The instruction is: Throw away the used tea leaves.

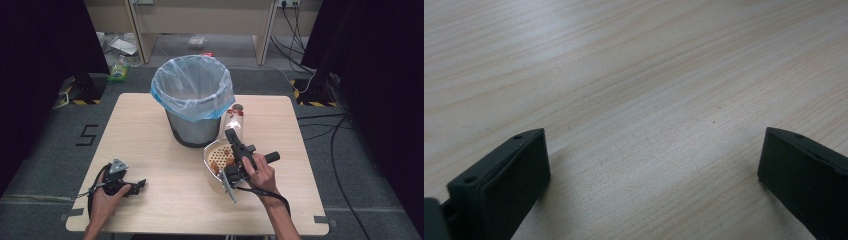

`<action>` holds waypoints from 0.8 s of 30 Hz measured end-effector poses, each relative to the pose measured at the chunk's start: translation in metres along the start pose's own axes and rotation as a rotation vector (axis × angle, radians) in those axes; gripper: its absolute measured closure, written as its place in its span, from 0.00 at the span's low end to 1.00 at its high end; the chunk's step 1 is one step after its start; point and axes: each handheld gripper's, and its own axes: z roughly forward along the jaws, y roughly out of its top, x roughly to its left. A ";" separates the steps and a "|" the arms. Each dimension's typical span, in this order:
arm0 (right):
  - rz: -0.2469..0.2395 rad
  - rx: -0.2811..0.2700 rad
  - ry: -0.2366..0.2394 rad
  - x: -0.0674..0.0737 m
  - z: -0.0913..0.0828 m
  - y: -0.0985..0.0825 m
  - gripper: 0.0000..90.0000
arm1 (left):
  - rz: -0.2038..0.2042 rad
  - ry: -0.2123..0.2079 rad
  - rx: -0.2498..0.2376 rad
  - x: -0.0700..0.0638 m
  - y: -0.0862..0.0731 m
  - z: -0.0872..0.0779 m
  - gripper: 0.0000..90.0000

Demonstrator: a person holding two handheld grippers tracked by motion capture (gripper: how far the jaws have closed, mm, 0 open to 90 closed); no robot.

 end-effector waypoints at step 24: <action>0.959 0.322 0.305 -0.069 0.053 -0.089 0.98 | 0.002 0.001 0.003 0.000 0.000 0.000 0.00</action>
